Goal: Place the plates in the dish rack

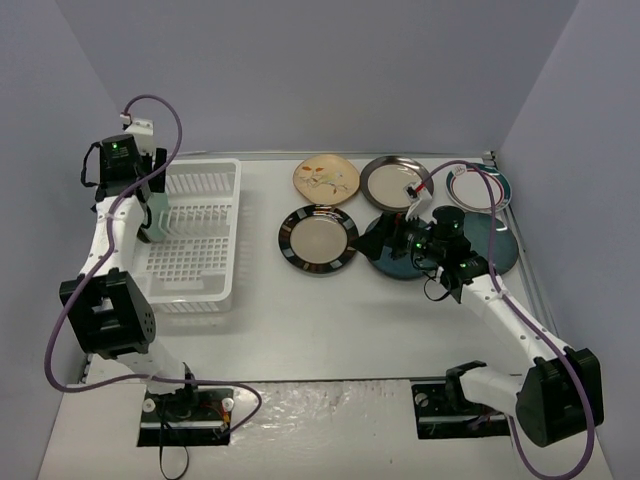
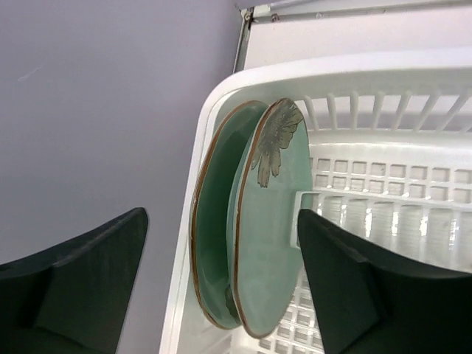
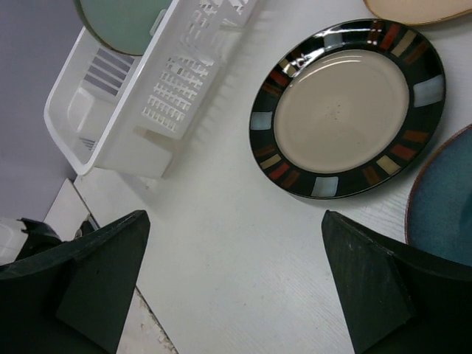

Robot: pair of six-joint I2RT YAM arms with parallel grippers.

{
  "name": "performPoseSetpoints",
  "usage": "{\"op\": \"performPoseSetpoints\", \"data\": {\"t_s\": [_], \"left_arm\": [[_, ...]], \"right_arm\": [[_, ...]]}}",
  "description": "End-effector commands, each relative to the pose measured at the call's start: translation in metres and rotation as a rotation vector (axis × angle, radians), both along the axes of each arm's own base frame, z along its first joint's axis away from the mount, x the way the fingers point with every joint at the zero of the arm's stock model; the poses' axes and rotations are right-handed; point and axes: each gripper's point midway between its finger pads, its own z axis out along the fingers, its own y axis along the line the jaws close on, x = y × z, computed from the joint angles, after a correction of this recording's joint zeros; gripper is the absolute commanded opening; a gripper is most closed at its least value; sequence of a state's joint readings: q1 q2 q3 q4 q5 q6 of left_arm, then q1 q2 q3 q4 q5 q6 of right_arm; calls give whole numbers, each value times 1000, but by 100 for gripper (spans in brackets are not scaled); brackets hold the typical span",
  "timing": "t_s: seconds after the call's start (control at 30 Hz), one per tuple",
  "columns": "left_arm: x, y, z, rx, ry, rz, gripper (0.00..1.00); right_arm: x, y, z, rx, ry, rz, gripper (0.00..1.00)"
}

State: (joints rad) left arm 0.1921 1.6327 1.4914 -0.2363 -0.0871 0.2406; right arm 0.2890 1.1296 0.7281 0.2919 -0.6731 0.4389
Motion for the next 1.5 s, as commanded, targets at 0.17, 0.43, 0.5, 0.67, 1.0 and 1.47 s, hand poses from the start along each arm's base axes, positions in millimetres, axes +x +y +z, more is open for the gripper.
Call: {"op": "performPoseSetpoints", "data": {"t_s": [0.17,0.43,0.5,0.67,1.0,1.47], "left_arm": [[-42,-46,111,-306,-306,13,97],[-80,-125,106,-626,-293,-170,97],[-90,-147,103,-652,-287,-236,97],[-110,-187,83,-650,-220,-350,97],[-128,-215,59,-662,-159,-430,97],[-128,-216,56,-651,-155,-434,97]], "right_arm": [[23,-47,-25,-58,60,-343,100],[30,-121,-79,-50,257,-683,99],[30,-133,-91,-48,294,-733,99],[30,-155,-113,-5,370,-813,96],[27,-180,-150,57,413,-865,93],[37,-164,-195,176,467,-817,88]]}}
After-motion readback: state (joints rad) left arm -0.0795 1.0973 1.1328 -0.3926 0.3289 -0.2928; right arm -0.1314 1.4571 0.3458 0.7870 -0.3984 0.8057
